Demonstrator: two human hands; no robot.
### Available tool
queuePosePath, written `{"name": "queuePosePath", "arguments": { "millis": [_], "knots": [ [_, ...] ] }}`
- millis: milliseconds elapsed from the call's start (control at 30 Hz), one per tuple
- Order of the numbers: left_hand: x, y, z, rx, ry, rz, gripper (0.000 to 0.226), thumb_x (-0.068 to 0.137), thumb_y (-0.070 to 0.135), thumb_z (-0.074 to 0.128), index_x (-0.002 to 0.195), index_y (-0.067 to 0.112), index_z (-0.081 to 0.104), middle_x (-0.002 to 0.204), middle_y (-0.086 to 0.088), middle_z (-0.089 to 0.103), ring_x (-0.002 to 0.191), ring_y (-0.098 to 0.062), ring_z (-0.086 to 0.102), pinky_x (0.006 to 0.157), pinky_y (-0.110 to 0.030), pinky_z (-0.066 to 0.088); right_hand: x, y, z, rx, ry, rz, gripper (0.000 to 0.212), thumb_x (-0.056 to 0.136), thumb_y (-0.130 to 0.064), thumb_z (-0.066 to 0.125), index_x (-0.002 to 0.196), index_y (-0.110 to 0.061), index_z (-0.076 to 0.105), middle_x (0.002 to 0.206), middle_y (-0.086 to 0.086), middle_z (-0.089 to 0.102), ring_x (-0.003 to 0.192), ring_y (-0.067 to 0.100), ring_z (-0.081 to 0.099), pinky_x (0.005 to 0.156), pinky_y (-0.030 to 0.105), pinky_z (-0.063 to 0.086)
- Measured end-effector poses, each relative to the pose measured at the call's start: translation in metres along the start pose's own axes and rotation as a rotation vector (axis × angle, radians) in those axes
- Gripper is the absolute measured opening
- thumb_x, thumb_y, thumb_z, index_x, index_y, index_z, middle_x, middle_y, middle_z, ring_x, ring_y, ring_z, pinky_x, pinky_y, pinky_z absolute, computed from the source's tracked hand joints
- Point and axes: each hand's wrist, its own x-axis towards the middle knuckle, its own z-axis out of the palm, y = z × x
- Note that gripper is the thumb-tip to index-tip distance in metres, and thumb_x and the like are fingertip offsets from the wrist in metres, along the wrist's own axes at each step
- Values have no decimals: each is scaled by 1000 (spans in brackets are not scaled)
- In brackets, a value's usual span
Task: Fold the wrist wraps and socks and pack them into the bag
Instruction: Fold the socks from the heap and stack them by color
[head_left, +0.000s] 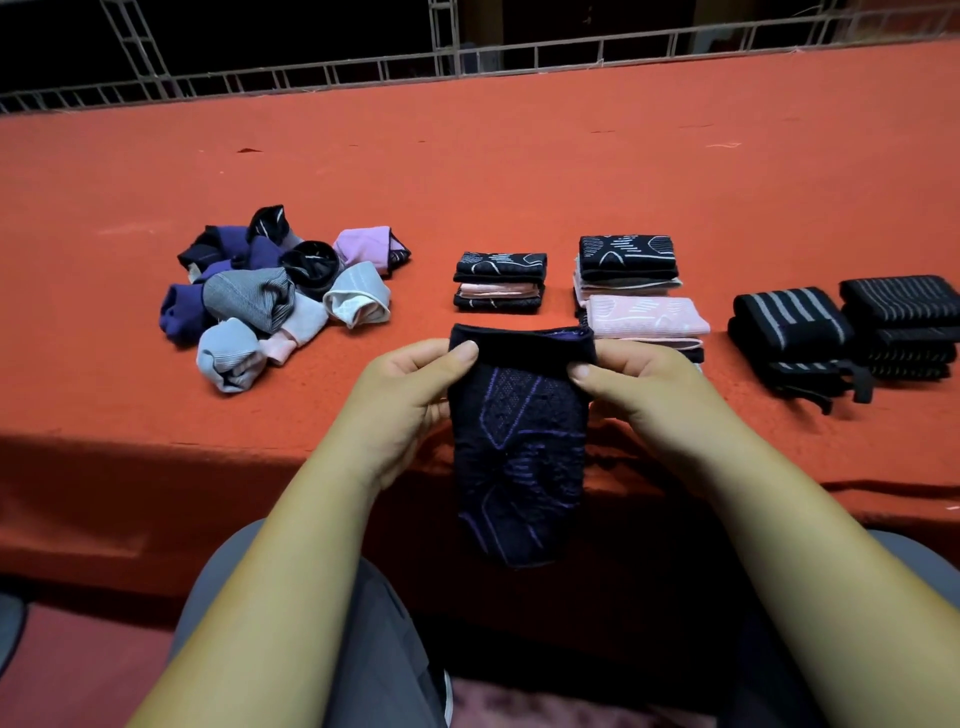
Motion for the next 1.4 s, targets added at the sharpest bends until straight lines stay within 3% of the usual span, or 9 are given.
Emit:
{"name": "queuePosePath", "arguments": {
  "millis": [133,267,300,400,567,700,1100,1233,1400],
  "knots": [
    [-1,3,2,-4,48,33,21,86,20,77,102,7,75,98,-13,76,83,-19,70,81,-37,56,1,-3,6,35,54,12,26,102,-41,68,119,-23,78,116,10,79,99,20,68,94,54,53],
    [-3,3,8,-9,10,5,7,99,13,66,94,7,65,64,1,69,55,-4,64,60,-23,55,3,-2,14,91,151,10,21,105,-31,66,109,-16,80,110,6,82,104,22,74,107,60,50],
    [-4,4,7,5,-23,-22,11,102,14,62,101,3,66,65,1,71,56,-3,66,61,-22,57,3,-1,14,96,149,13,22,106,-32,65,111,-16,80,112,6,81,110,26,75,109,62,50],
    [-6,3,-1,182,-145,-110,29,100,24,69,121,4,73,113,-15,79,100,-22,74,87,-39,61,3,-1,12,152,144,17,25,106,-34,64,119,-18,79,118,5,80,120,31,72,111,62,49],
    [-1,-3,-2,116,-1,-52,24,99,14,72,120,5,73,129,-29,69,110,-35,69,101,-58,53,3,1,6,-68,-48,120,19,100,-38,72,107,-22,77,82,-9,75,67,5,63,64,29,50],
    [0,-1,-3,135,18,-75,21,101,20,70,121,14,74,124,-18,75,106,-31,72,92,-48,59,6,10,10,-61,-71,164,10,102,-19,69,102,-11,75,70,-6,67,52,3,54,49,16,40],
    [5,-3,-22,166,-94,-169,29,99,-2,62,113,21,74,106,-3,75,88,-17,67,78,-35,61,7,14,7,111,-42,126,27,103,-4,60,123,-15,74,83,1,67,61,10,48,54,23,37],
    [7,-1,-21,100,-31,-175,30,100,-11,51,100,11,72,84,-2,75,73,-12,68,74,-29,63,5,10,5,141,-12,125,35,98,3,56,115,-16,81,103,-1,81,81,8,70,72,20,53],
    [7,0,-18,28,20,-202,31,102,-6,45,99,7,73,112,-22,77,92,-27,75,76,-34,64,2,2,6,151,9,224,43,87,-6,46,106,-13,84,99,12,80,76,20,65,59,24,45]
  ]
}}
